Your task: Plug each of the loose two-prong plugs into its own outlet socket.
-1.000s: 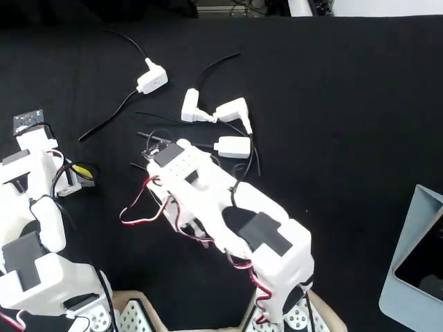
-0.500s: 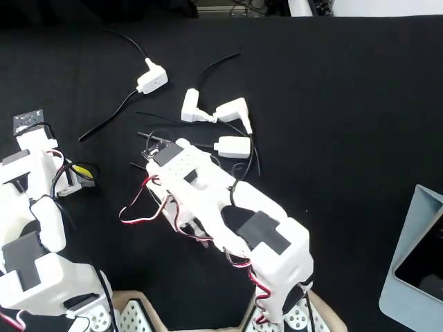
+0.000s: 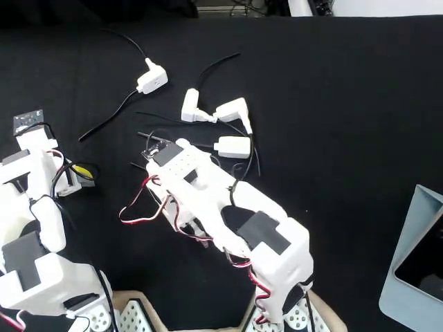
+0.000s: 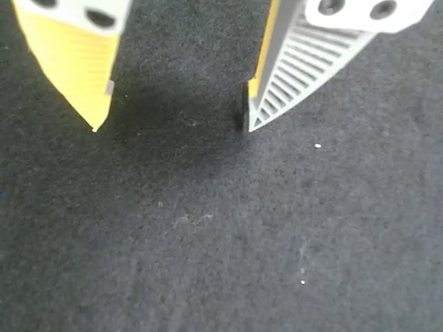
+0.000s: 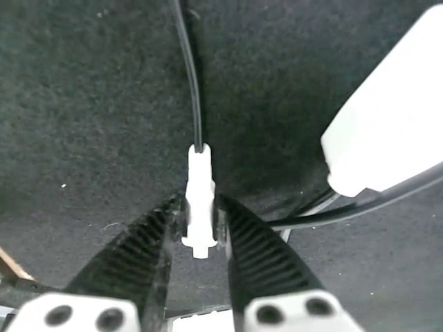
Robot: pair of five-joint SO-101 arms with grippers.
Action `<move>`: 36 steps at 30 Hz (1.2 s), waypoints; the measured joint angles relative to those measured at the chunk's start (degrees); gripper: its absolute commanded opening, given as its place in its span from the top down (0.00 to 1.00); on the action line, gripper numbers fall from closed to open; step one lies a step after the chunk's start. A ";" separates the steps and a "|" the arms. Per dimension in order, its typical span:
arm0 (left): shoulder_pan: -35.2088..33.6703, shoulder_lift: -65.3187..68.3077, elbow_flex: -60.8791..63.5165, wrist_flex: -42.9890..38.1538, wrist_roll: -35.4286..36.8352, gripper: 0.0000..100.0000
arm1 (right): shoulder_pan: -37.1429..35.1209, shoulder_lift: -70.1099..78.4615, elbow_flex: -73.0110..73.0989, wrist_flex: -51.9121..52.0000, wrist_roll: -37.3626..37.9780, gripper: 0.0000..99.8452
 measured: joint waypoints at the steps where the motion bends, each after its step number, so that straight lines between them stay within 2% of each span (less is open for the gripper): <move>1: 0.00 0.00 0.00 0.00 0.00 0.69 | 0.00 0.00 0.00 0.00 0.00 0.97; 4: 0.00 0.00 0.00 0.00 0.00 0.69 | 0.00 0.00 0.00 0.00 0.00 0.97; 9: 0.00 0.00 0.00 0.00 0.00 0.69 | 0.00 0.18 0.00 -0.26 0.00 0.90; 20: 0.00 0.00 0.00 0.00 0.00 0.69 | -0.18 0.88 0.18 0.00 0.00 0.99; 28: 0.00 0.00 0.00 0.00 0.00 0.69 | -0.18 0.70 0.18 0.00 0.00 0.99; 36: 0.00 0.00 0.00 0.00 0.00 0.69 | -0.09 -13.36 0.18 3.87 0.00 0.99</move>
